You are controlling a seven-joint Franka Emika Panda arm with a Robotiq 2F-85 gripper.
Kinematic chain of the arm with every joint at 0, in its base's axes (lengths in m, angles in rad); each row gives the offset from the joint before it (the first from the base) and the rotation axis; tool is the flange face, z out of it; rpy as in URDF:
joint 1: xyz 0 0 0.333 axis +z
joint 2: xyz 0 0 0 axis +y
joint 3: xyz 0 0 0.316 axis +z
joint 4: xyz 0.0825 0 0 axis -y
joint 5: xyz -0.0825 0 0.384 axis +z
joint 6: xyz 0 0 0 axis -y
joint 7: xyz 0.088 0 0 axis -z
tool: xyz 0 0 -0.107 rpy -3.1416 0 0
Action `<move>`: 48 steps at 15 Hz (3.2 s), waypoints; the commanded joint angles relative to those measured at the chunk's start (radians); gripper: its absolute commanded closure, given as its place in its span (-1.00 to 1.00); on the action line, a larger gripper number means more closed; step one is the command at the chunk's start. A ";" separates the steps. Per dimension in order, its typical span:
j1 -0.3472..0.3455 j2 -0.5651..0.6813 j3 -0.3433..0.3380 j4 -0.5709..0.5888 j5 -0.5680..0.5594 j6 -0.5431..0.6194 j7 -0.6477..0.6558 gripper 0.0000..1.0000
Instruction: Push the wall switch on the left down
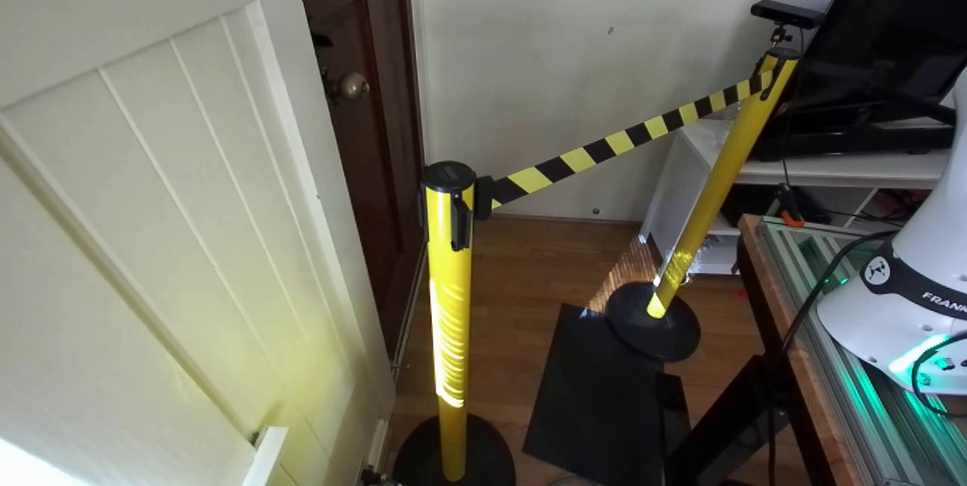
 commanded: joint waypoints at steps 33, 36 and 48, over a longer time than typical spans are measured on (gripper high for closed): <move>0.094 0.829 0.097 1.192 -0.129 0.037 0.073 0.52; 0.105 0.890 0.095 1.276 -0.137 0.040 0.064 0.93; 0.112 0.927 0.106 1.307 -0.109 0.077 0.060 1.00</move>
